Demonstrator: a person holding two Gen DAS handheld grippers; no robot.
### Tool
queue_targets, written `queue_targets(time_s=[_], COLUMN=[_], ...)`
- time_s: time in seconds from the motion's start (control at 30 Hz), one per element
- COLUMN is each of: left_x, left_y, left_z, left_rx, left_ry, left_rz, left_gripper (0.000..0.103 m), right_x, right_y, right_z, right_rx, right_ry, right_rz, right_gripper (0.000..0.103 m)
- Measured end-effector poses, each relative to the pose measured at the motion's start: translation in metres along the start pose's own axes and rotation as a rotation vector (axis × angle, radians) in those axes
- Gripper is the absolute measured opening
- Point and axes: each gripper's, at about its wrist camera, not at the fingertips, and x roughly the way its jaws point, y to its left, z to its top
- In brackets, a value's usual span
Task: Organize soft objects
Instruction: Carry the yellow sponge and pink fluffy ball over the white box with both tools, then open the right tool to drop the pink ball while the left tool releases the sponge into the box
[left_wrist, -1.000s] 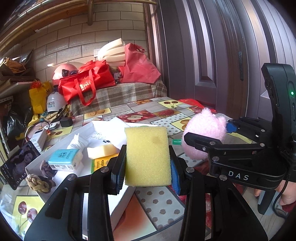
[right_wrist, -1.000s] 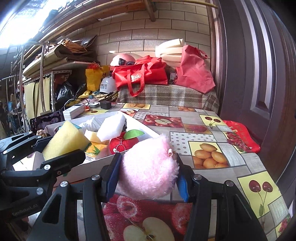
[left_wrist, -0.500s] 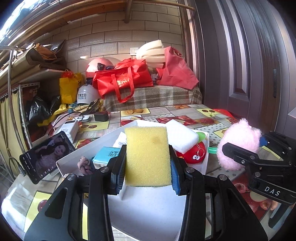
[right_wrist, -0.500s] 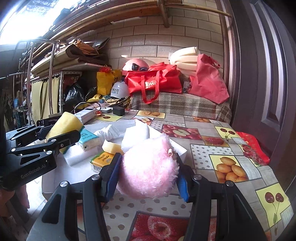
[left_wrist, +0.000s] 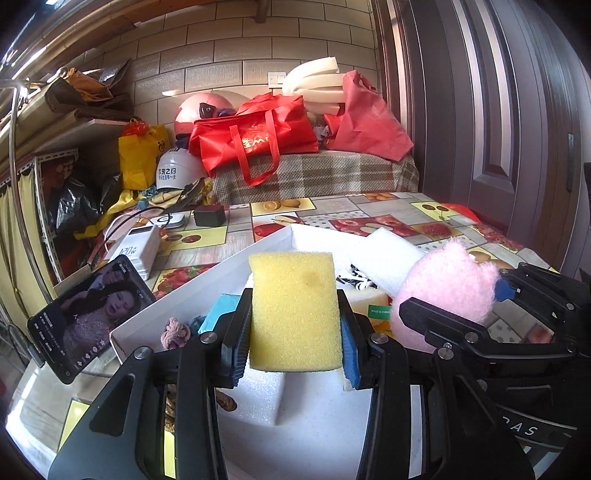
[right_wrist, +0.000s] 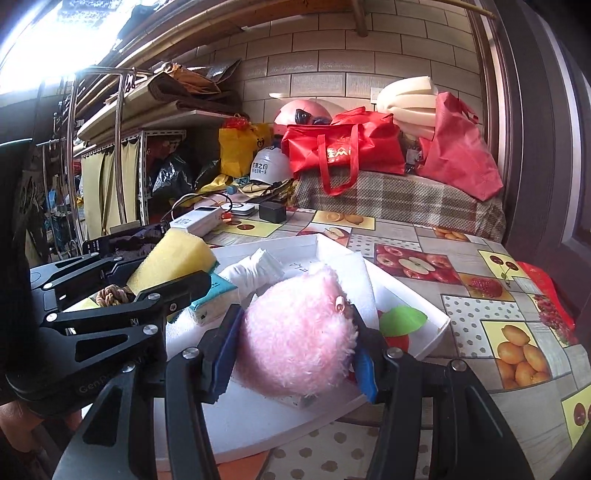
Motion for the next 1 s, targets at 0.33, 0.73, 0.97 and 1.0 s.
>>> queue_targets(time_s=[0.33, 0.73, 0.97, 1.0], left_x=[0.013, 0.010, 0.001, 0.001], left_y=[0.011, 0.004, 0.011, 0.010], left_z=[0.002, 0.008, 0.007, 0.007], left_rx=[-0.055, -0.001, -0.030, -0.028], left_ry=[0.058, -0.021, -0.071, -0.075], left_rz=[-0.015, 0.061, 0.088, 0.089], left_gripper=[0.040, 0.072, 0.103, 0.103], right_x=[0.043, 0.046, 0.042, 0.041], right_y=[-0.015, -0.018, -0.031, -0.033], right_z=[0.017, 0.023, 0.024, 0.024], right_rx=[0.012, 0.013, 0.074, 0.083], right_ry=[0.042, 0.005, -0.027, -0.031], right_rz=[-0.096, -0.141, -0.178, -0.176], right_gripper=[0.054, 0.084, 0.101, 0.103])
